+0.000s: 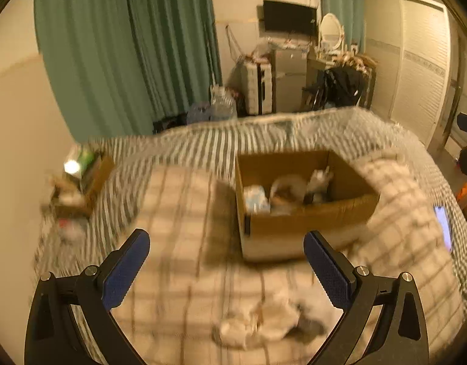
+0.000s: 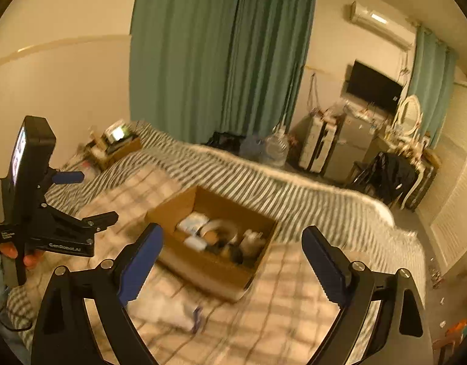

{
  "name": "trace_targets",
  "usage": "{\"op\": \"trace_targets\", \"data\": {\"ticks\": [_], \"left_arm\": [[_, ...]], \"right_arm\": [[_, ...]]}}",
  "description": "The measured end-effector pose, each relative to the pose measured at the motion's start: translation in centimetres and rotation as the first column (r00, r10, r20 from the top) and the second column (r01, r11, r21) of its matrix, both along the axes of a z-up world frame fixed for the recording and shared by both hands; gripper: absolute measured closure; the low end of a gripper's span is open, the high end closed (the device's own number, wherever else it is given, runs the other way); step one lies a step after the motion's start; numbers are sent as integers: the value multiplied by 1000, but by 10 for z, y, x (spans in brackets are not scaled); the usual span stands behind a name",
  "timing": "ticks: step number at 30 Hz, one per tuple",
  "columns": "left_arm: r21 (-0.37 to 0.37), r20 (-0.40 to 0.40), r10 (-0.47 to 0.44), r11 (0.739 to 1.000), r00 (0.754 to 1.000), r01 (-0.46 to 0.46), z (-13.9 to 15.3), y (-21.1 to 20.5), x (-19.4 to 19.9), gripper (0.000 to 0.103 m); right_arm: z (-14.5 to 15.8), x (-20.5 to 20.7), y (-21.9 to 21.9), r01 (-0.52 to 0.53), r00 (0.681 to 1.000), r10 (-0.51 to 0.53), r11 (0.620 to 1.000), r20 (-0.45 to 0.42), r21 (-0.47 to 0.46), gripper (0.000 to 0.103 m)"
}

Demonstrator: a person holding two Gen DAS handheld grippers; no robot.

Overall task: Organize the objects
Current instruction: 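Grasp the white lace cloth with the left tool while the right grasps the white sock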

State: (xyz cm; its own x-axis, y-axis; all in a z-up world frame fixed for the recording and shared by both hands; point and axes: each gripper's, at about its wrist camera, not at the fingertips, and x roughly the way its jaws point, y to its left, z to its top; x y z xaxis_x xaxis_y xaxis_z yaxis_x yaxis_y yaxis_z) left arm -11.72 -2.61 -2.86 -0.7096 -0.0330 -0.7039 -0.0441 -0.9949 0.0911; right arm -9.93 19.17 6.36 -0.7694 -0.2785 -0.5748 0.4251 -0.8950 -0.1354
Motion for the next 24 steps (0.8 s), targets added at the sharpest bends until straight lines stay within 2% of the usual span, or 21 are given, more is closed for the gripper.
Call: {"op": "trace_targets", "data": {"ticks": [4,7,9,11,13,14,15,16,20,24], "left_arm": [[65,75,50,996,996,-55,-50,-7,11,0],[48,114,85,995,990,-90,-82,-6,15,0],[65,158,51,996,986,-62,-99,-4,14,1],[83,183,24,996,983,-40,-111,-4,15,13],[64,179,11,998,984,-23,-115,0,17,47],[70,173,-3,998,985,-9,-115,1,19,55],[89,169,-22,996,985,7,-113,0,19,69],[101,164,-26,995,986,9,-110,-1,20,77],[215,143,-11,976,990,-20,-91,-20,25,81],[200,80,23,979,997,-39,-68,-31,33,81]], "right_arm": [[-48,4,-5,9,997,-8,1000,81,-21,11],[-85,-5,-10,23,984,-14,999,178,-48,11],[-105,-11,-16,22,972,-8,998,236,-55,11],[-118,-13,-22,8,965,5,999,263,-49,11],[-128,-12,-28,-4,963,12,999,270,-34,11],[-131,-12,-30,-9,961,16,1000,274,-28,11],[-134,-12,-31,-15,959,22,1000,283,-27,11],[-136,-12,-32,-20,956,28,999,292,-30,11],[-150,-12,-47,-55,936,64,998,345,-35,11],[-171,-9,-73,-138,907,127,990,403,-3,11]]}}
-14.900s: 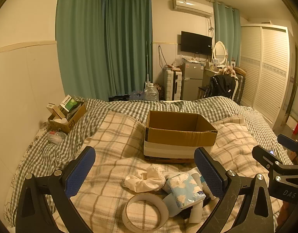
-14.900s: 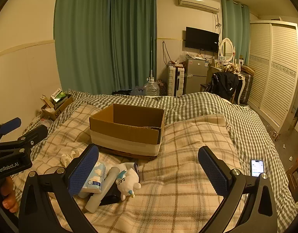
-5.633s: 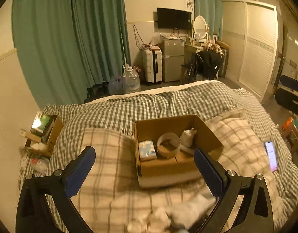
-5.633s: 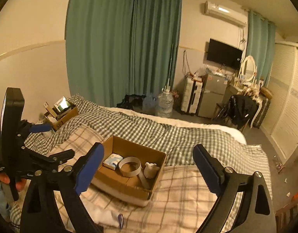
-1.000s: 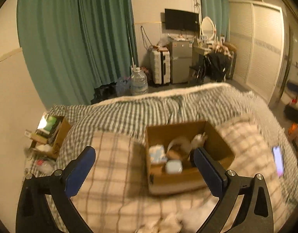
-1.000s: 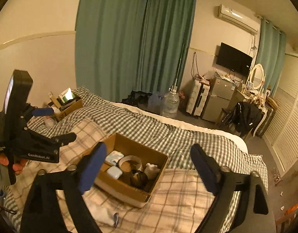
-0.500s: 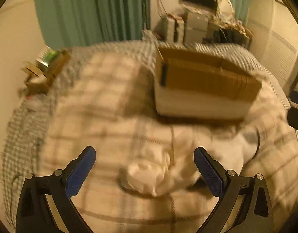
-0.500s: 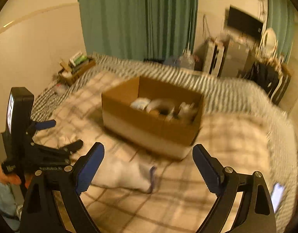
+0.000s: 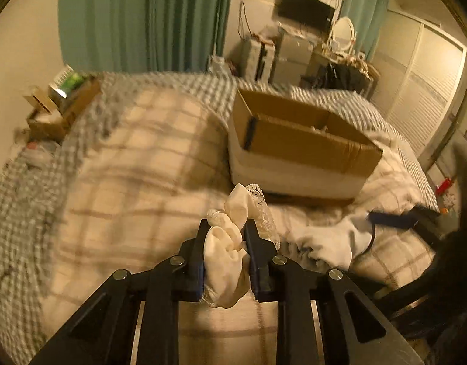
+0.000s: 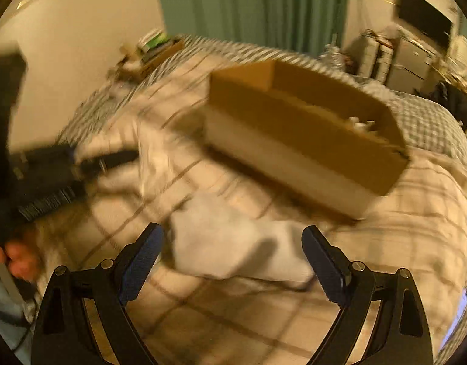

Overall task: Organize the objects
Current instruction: 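Grasp the white lace cloth with the left tool while the right grasps the white sock, then carry the lace cloth and sock over the box and release both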

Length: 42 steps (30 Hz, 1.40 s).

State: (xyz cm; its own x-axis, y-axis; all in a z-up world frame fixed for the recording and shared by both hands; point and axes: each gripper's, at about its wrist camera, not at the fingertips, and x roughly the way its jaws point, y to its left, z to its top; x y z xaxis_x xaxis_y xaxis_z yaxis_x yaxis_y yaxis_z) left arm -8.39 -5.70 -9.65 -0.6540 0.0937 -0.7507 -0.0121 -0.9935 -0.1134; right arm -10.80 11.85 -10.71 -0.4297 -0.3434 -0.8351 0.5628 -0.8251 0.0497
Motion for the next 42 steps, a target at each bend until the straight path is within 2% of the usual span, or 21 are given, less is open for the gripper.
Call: {"op": "trace_targets", "data": {"ticks": [6,11,16,19,25,31,38,42], "left_arm": [[0,-3,32,999,999,-32,4,-7,7,81],[-1,14,42,999,999,-42,-1,-6,10,81],[3,32,61,998,998,-61,-2,-7,16,81],[-10,23,65,998,998,-65,5,-3,21,81],[-35,-5,46,998,999,-46,24,11,26,81],[-87,-105,41,995,994,-50,60,29,23,81],[-118,-216,5,992,976,-31,118,47,-19,81],[-167,-293,-20,985,956,-31,142,60,-47,81]], "right_arm": [[-26,0,-22,-28,999,25,995,36,100,11],[-28,2,-18,-10,1000,7,992,25,126,27],[-16,11,-15,-15,1000,18,994,-20,110,51],[-1,20,-10,-7,998,11,997,-54,80,57],[50,40,7,-24,986,29,999,-166,32,59],[109,38,27,9,953,0,1000,-304,28,59],[175,23,40,45,897,-43,999,-440,-5,59],[200,-8,45,72,887,-82,997,-455,-40,59]]}}
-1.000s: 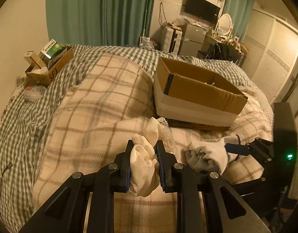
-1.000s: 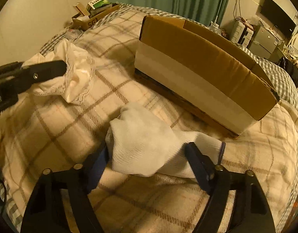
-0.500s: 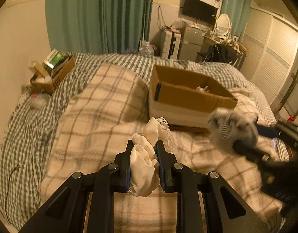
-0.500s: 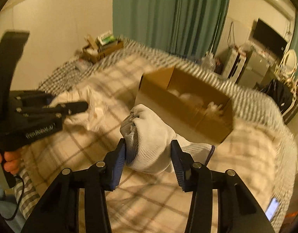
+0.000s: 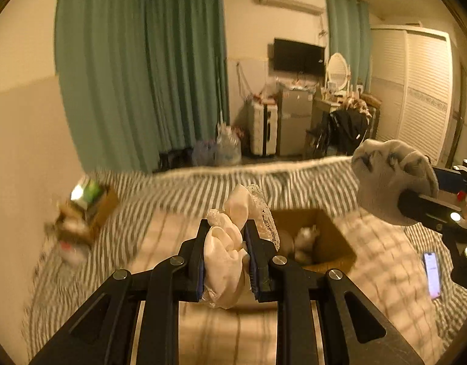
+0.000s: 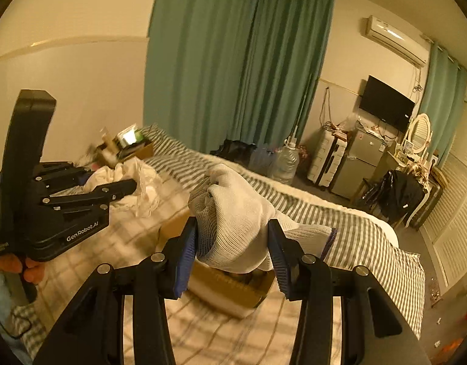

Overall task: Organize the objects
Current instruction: 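Carry the lace cloth and sock over the box and release both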

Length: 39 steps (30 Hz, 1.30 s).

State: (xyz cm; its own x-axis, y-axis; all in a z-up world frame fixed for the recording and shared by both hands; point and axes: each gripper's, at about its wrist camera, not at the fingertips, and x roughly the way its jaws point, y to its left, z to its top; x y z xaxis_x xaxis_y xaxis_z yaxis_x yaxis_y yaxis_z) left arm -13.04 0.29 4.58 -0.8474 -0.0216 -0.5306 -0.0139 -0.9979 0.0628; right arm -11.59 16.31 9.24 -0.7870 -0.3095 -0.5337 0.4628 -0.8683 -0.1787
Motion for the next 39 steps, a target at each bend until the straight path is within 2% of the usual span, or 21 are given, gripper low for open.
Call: {"op": "trace_targets", "data": {"ticks": [4,7,12,18,23,26,27,29,30,31,35,37,39], "left_arm": [[-29,9,-28,999,1000,29,0,12,-34,81],[-42,37,-57,997,998,58,-13,21,-58,81],[-27,126,-83,996,988,88,-52,29,-90,81],[5,256,-89,996,963,91,-108,27,-113,81],[-3,292,-89,996,952,94,-127,28,-121,81],[10,305,-102,995,947,104,-131,26,-122,79],[11,306,-104,994,946,106,-132,24,-121,76],[5,306,-102,994,947,106,-131,25,-119,59],[1,302,-96,995,948,101,-129,26,-120,42],[-2,292,-89,996,952,94,-126,25,-118,34],[-7,246,-79,997,966,83,-105,22,-106,27],[-14,206,-50,998,977,54,-89,19,-100,17],[4,167,-40,999,985,40,-70,16,-92,13]], "right_arm": [[5,-33,2,29,1000,-29,1000,-2,-11,59],[-4,-57,4,37,999,-36,999,28,-16,59],[-51,-98,3,36,989,-36,999,143,2,59],[-107,-127,10,32,964,-30,999,265,-3,59],[-131,-133,13,26,956,-23,1000,292,-8,58],[-133,-132,14,31,960,-23,999,280,-26,53],[-132,-130,14,35,965,-28,999,262,-24,49],[-128,-128,16,45,971,-40,999,237,-15,44],[-125,-125,17,57,973,-52,998,223,-16,40],[-123,-123,18,65,974,-59,998,217,-21,35],[-104,-110,27,95,979,-81,993,185,-68,25],[-92,-102,30,107,982,-93,991,164,-77,19],[-76,-92,36,122,985,-109,988,137,-91,14]]}}
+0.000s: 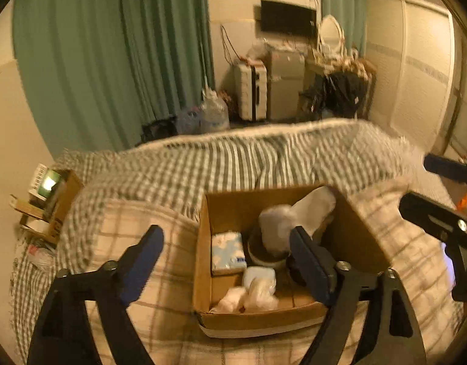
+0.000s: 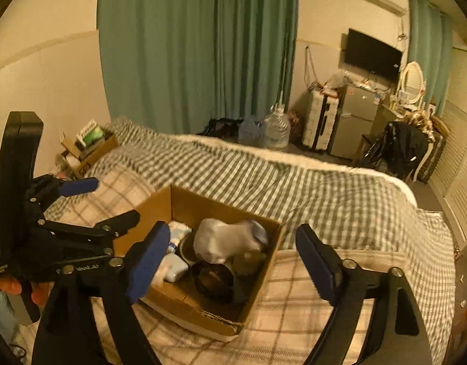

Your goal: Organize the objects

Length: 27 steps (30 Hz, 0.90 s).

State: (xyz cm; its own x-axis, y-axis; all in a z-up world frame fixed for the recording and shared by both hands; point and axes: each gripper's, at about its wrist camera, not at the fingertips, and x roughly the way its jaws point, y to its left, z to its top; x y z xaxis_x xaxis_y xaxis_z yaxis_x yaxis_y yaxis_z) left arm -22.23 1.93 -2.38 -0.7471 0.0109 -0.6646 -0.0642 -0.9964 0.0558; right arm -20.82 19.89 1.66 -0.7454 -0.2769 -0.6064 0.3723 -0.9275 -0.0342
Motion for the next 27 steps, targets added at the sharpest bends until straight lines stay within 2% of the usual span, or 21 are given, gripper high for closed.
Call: {"op": "trace_targets", "data": {"ticks": [4,6,11,17,23,27], "left_arm": [[30,-100,11,1000,995,-8,39,-3,24,0],[27,-153,17,1000,988,-13,57,-5,37,0],[28,-223,29,999,974,-23,95,-9,67,0],[33,-303,23,999,953,-14,119,-12,113,0],[-13,-397,19,1000,917,-27,114,-12,162,0],[4,-380,29,1000,925,-30,97,-13,171,0]], "right_arm": [[41,24,10,51,995,-50,999,-90,10,5],[59,37,14,84,988,-79,996,-136,26,0],[95,79,22,158,961,-147,987,-233,29,1],[126,127,24,177,930,-166,984,-328,5,1],[114,158,25,206,914,-214,977,-346,-59,0],[85,165,22,215,922,-229,973,-312,-79,0]]}}
